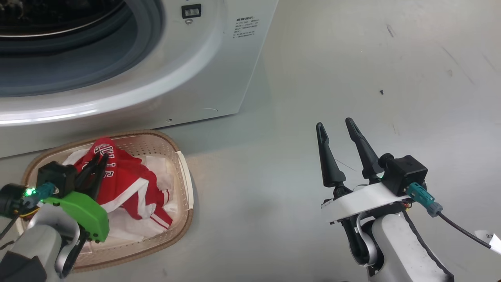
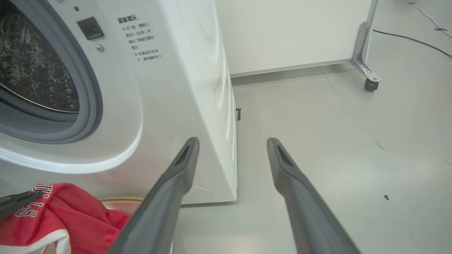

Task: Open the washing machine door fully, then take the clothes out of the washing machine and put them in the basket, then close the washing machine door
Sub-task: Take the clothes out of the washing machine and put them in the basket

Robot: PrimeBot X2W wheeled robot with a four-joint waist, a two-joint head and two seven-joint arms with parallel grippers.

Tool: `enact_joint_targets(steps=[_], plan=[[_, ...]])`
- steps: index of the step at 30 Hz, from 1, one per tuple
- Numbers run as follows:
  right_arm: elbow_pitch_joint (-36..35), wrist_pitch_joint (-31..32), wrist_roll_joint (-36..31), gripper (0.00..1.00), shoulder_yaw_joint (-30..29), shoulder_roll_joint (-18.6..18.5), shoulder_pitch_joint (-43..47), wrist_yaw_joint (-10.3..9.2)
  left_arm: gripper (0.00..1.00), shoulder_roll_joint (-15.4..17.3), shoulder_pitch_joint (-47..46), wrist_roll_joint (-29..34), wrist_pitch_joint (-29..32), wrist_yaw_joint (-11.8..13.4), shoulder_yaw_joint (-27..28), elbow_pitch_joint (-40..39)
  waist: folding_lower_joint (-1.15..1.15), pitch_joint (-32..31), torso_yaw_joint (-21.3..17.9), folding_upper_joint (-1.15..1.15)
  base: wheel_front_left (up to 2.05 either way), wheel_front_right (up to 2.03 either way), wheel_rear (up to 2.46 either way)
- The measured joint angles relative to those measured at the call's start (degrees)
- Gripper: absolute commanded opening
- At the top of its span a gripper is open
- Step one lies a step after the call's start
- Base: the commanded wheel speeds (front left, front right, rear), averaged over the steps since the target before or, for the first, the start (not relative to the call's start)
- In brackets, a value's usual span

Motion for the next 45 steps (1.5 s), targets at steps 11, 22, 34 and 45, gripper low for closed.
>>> enact_joint_targets(steps=[11,22,34,45], plan=[[-0.8,0.0,0.9,1.00,-0.1,0.0,-1.1,-0.59,0.00,-0.9,-4.6,1.4,0.0,-1.6,-2.9,3.9,0.00,4.8,-3.6,0.00,0.00,0.00,0.00],[-0.7,0.0,-1.1,1.00,-0.8,0.1,-2.0,-1.13,0.00,-0.5,-4.7,0.7,2.0,-1.7,-2.0,15.0,0.00,6.6,-2.7,0.00,0.00,0.00,0.00],[-0.1,0.0,-1.9,1.00,-0.7,0.0,-3.0,-1.57,0.00,-2.8,-6.2,-2.0,2.5,-1.7,-0.3,23.1,0.00,7.2,-1.5,0.00,0.00,0.00,0.00],[1.0,0.0,-1.9,1.00,-0.5,0.0,-3.0,-1.62,1.00,-5.3,-8.0,-2.8,1.5,-1.7,0.0,28.1,0.00,6.3,-1.1,0.00,0.00,0.00,0.00]])
